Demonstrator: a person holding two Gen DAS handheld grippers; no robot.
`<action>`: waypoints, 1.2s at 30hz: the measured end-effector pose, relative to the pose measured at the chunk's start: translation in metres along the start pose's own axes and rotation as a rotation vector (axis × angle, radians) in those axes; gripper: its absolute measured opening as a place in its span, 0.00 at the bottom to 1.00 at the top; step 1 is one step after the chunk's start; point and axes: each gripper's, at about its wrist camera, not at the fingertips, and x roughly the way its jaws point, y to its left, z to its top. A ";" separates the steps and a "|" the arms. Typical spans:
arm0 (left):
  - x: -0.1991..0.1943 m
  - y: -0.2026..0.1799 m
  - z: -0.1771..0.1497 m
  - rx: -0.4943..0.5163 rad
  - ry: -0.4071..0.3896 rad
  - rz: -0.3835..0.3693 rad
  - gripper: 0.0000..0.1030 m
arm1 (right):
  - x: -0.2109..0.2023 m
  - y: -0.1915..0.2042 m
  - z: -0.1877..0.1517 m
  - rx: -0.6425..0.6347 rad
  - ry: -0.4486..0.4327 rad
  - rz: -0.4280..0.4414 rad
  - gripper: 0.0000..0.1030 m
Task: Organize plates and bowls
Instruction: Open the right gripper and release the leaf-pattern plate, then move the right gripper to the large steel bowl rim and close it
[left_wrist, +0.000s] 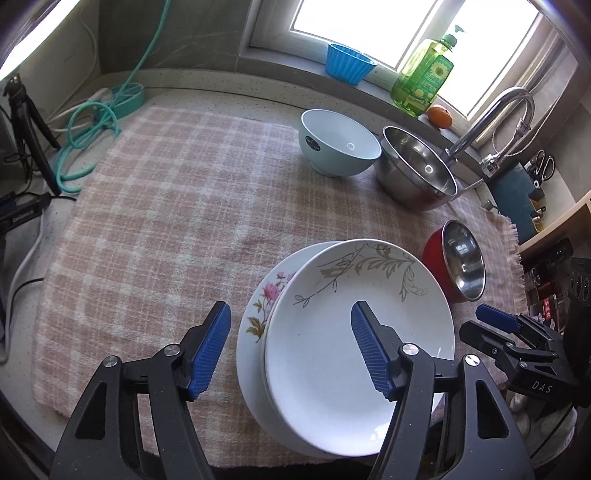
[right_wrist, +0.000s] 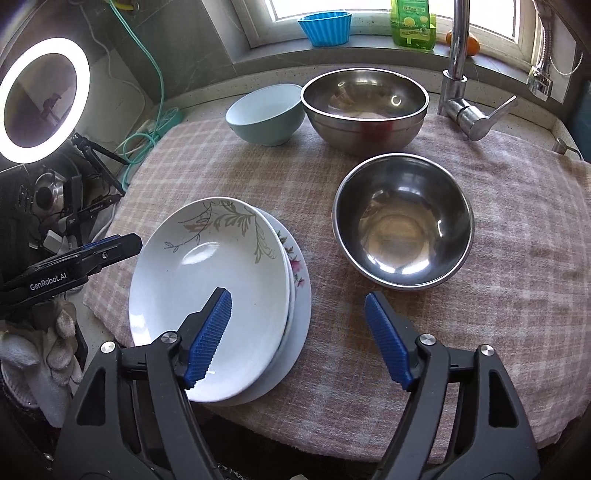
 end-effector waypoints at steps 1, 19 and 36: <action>0.000 -0.001 0.003 0.002 0.000 -0.004 0.65 | -0.003 -0.002 0.002 0.002 -0.009 -0.001 0.78; 0.002 -0.052 0.074 0.079 -0.049 -0.085 0.65 | -0.040 -0.093 0.072 0.155 -0.107 -0.023 0.80; 0.076 -0.104 0.130 -0.072 0.047 -0.214 0.65 | 0.015 -0.157 0.135 0.366 -0.047 0.134 0.80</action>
